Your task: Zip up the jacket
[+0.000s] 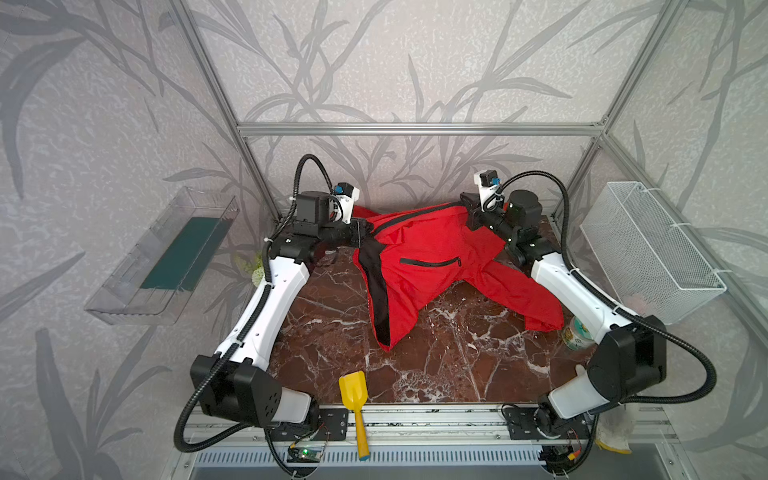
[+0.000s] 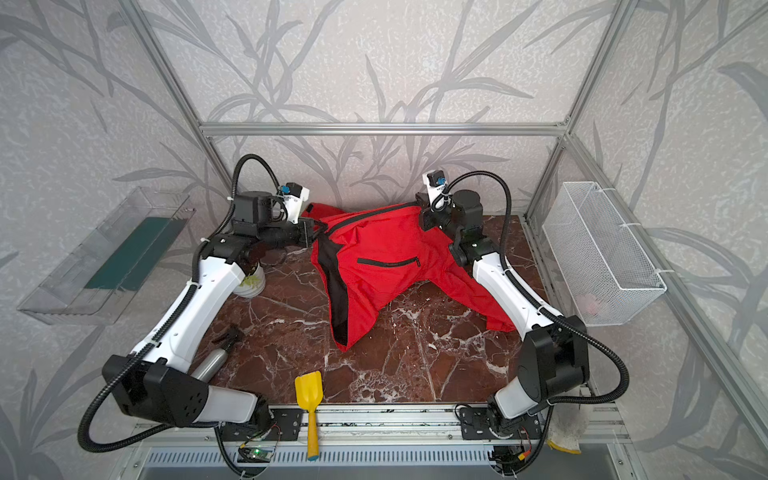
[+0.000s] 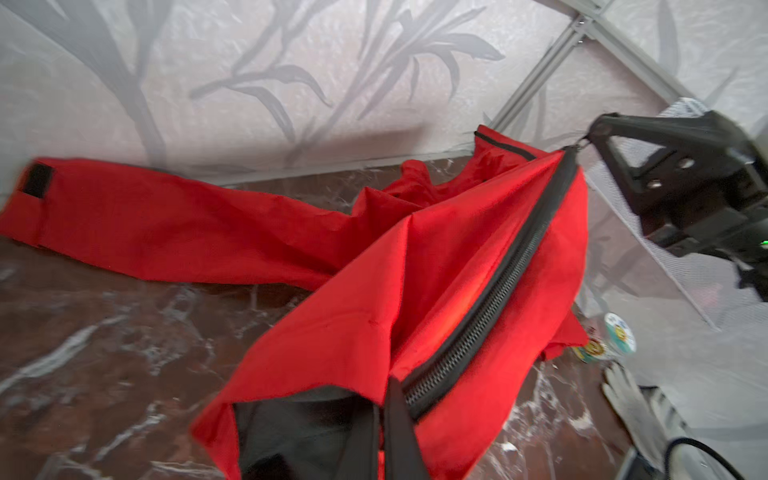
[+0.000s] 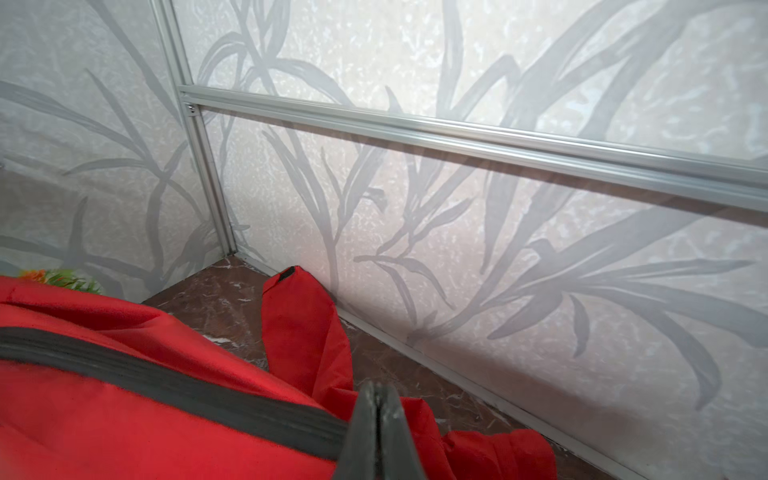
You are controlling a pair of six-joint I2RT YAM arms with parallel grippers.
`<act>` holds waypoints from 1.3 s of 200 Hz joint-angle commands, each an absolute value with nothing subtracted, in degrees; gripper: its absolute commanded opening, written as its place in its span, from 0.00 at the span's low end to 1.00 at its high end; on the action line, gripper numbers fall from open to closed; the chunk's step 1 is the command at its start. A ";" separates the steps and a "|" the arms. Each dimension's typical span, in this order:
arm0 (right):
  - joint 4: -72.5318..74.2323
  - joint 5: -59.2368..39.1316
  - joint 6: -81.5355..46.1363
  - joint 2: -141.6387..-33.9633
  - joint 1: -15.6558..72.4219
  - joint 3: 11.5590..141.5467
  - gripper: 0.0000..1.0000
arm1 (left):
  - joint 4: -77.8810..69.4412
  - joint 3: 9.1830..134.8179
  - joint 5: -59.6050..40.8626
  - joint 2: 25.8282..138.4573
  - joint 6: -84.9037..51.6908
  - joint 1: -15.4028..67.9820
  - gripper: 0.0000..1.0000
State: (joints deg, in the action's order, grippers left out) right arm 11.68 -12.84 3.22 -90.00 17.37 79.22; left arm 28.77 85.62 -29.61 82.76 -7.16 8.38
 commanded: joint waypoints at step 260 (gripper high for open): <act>18.99 -2.15 -17.85 -69.22 2.81 45.70 0.00 | 27.00 74.86 -12.69 81.70 -0.94 -3.22 0.00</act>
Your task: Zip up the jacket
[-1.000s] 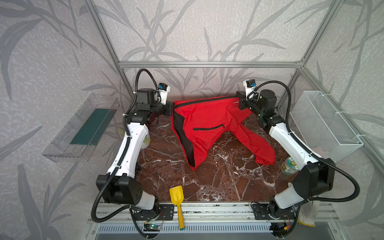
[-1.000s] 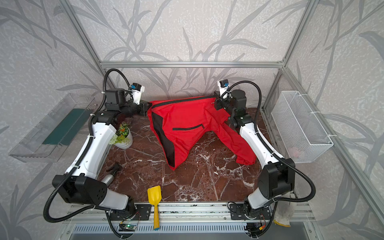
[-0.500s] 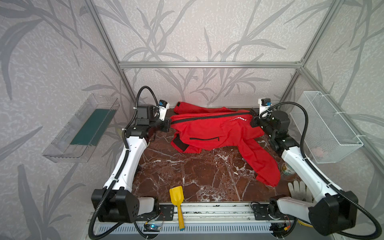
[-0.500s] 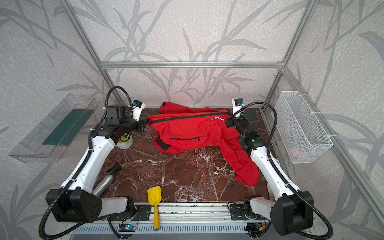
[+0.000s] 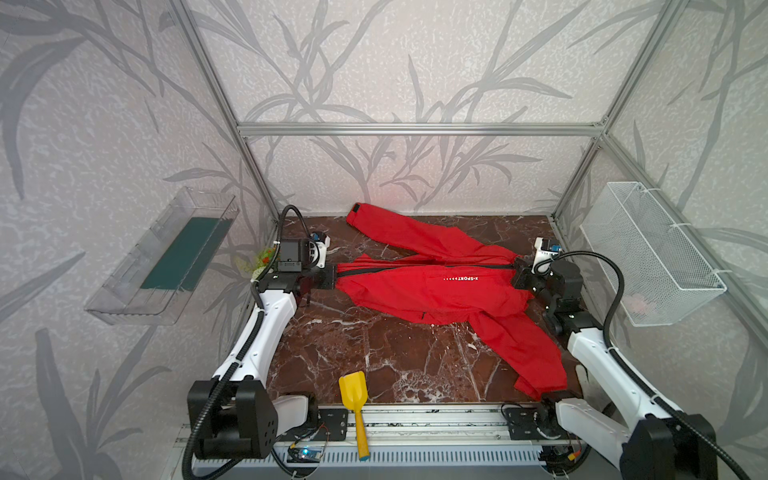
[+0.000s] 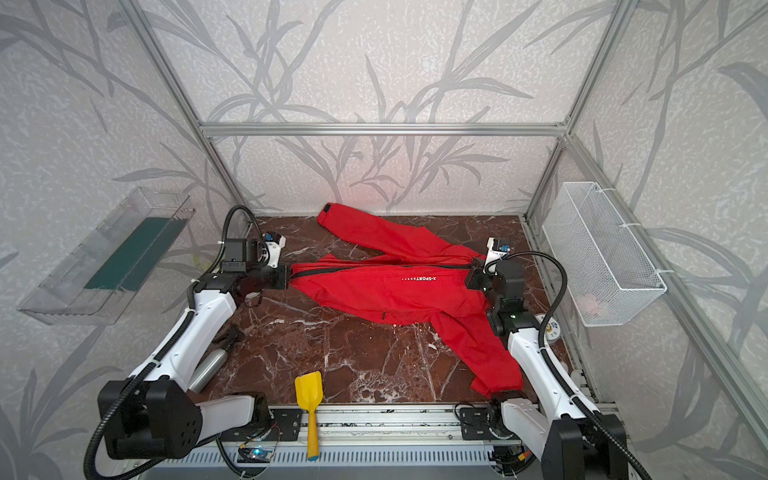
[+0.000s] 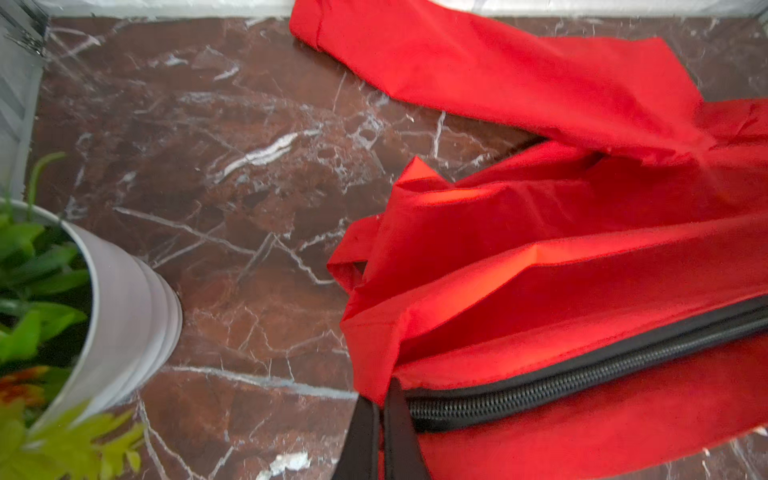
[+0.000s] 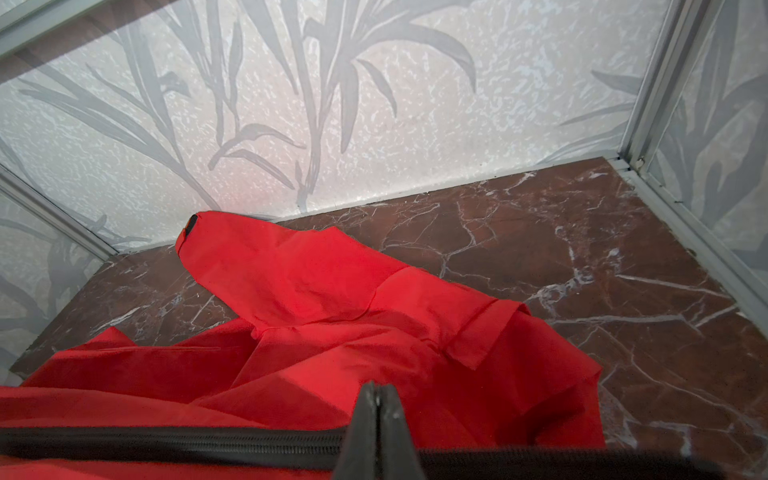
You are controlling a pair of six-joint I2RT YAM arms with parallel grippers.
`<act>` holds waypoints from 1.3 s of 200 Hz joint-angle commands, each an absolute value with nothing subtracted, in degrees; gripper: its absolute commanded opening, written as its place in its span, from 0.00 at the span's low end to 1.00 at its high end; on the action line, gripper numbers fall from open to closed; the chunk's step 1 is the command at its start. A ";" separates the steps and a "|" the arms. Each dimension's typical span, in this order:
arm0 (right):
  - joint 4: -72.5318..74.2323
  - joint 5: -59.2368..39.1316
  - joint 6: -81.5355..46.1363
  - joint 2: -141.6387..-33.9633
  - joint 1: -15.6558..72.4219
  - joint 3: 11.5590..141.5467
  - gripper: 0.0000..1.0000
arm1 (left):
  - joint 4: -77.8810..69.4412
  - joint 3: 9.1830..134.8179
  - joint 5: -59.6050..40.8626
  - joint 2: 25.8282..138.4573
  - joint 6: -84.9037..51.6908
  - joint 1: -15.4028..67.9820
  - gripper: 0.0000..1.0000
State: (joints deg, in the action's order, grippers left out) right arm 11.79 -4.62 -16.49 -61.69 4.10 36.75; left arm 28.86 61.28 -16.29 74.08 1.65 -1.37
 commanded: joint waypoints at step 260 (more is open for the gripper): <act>3.03 14.13 -29.84 -42.13 1.76 18.28 0.00 | 22.01 45.90 -10.62 72.36 -15.09 -7.86 0.00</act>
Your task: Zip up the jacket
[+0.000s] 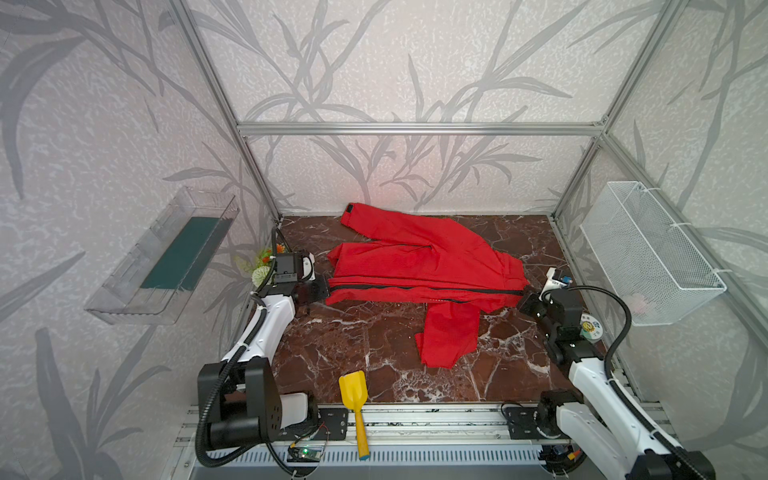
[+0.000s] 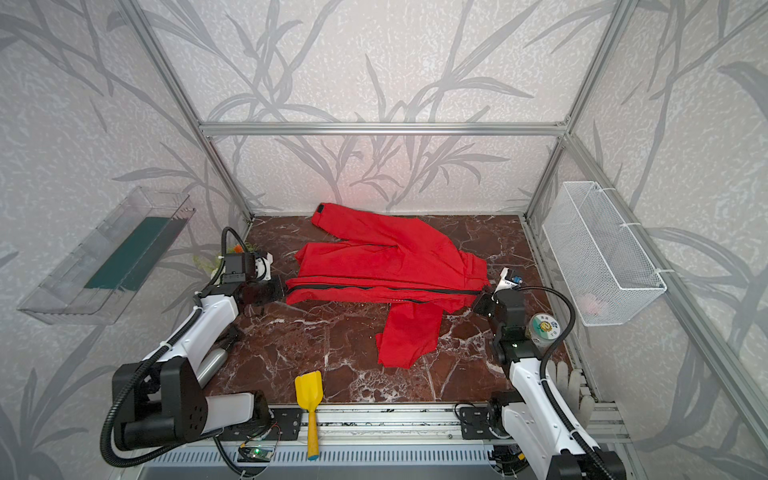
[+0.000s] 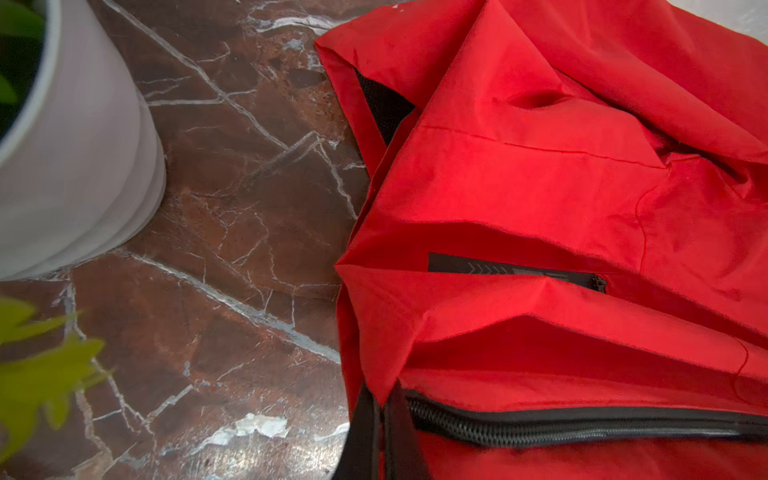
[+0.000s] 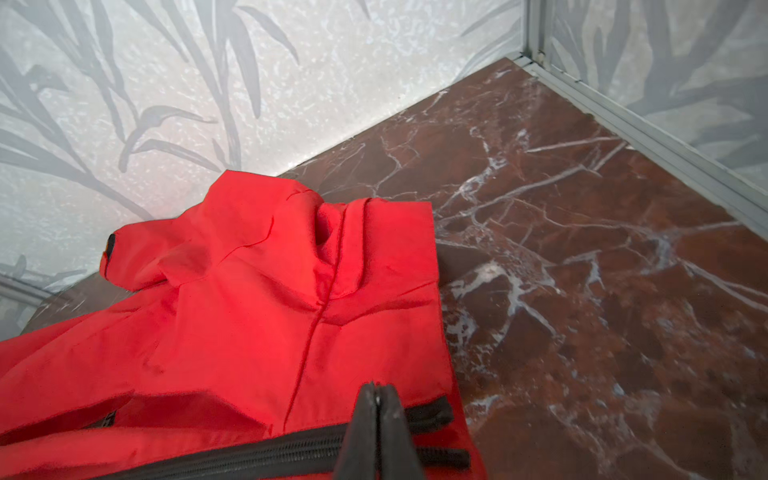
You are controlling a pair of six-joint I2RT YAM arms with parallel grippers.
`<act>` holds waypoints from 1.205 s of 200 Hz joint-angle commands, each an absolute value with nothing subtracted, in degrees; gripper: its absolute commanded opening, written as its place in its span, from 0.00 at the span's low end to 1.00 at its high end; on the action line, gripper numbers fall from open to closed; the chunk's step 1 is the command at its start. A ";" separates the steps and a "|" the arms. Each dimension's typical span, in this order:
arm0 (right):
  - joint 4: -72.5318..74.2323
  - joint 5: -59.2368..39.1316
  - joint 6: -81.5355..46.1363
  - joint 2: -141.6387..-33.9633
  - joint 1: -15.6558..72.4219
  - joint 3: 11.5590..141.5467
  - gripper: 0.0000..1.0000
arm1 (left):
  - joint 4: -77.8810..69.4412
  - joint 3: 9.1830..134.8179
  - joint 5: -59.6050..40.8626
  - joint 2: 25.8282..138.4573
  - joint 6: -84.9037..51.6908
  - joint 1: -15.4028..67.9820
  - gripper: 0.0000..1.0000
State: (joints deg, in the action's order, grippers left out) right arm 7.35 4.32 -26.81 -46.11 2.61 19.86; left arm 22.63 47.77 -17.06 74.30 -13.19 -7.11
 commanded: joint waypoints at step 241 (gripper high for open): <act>-25.65 20.26 -33.38 -32.02 3.03 29.34 0.69 | 28.94 47.44 -1.84 60.64 -12.62 1.89 0.55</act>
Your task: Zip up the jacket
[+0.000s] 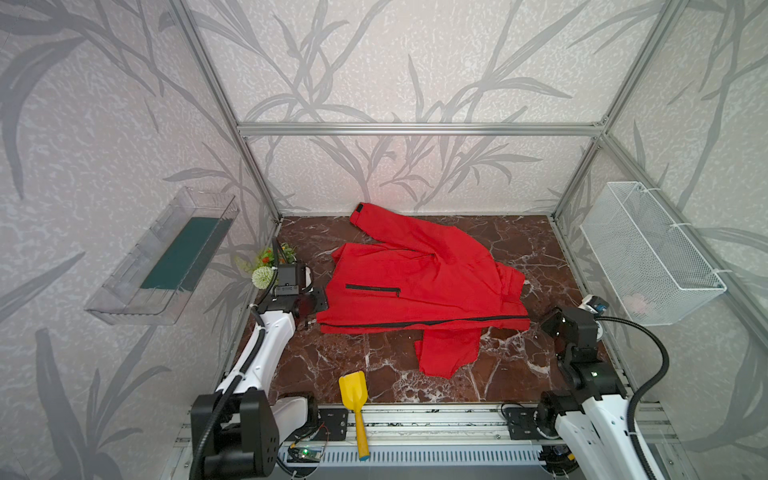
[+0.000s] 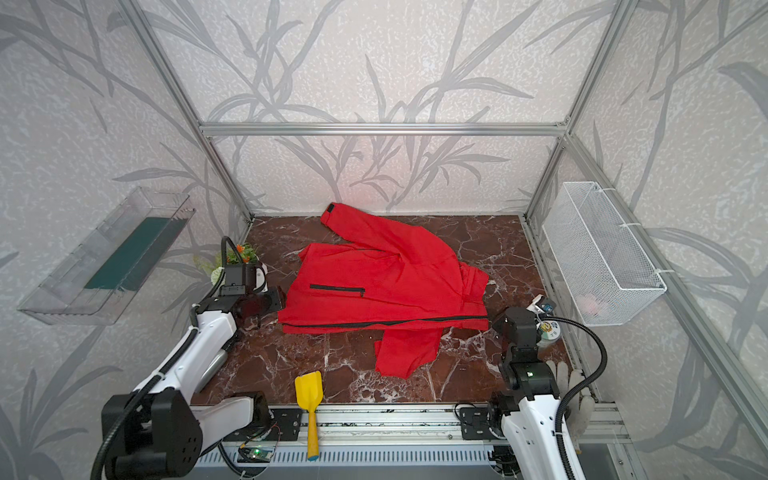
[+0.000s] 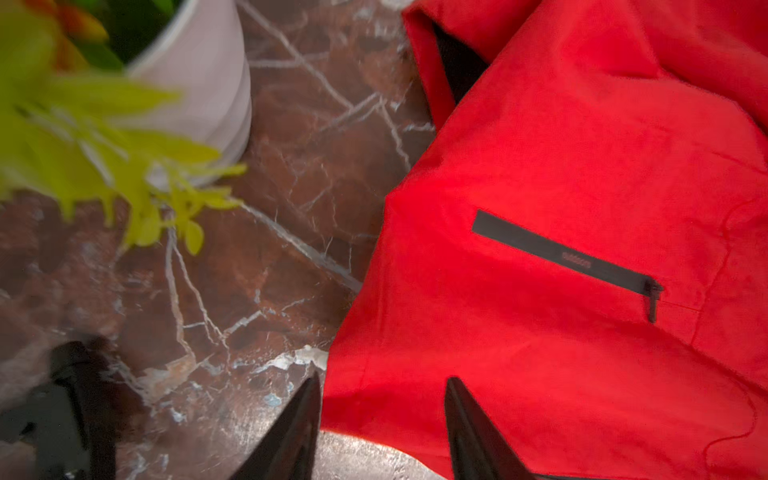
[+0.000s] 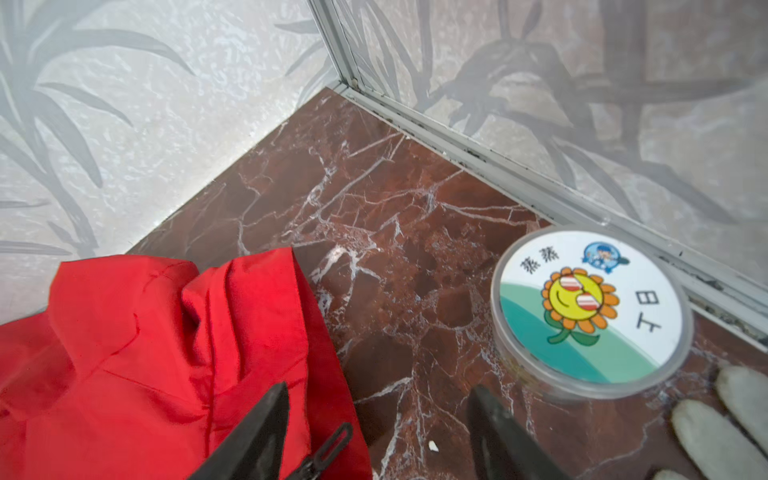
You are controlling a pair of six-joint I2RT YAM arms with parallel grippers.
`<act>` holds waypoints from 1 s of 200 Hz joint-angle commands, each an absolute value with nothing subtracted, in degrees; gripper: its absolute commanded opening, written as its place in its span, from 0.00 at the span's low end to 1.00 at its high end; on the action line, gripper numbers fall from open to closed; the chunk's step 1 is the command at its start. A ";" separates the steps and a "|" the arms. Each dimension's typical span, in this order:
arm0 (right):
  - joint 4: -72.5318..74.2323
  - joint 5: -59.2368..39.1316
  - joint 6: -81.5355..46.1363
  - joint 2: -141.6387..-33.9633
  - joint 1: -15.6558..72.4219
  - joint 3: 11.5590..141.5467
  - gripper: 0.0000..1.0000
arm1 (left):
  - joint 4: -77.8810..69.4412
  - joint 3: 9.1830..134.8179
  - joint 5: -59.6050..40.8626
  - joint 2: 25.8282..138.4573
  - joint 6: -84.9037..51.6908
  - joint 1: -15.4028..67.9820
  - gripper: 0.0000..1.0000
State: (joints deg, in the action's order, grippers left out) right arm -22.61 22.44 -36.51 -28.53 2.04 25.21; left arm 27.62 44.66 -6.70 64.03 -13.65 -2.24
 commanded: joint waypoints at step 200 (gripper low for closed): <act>-16.43 5.86 -52.32 -51.55 22.76 21.49 0.69 | 5.56 49.83 -7.51 91.98 -34.36 51.94 0.47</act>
State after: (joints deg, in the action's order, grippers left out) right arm -18.57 4.03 -49.63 -52.53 23.35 22.68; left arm 5.96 48.73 -7.03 91.48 -32.21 51.62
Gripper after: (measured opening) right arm 0.686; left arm 0.469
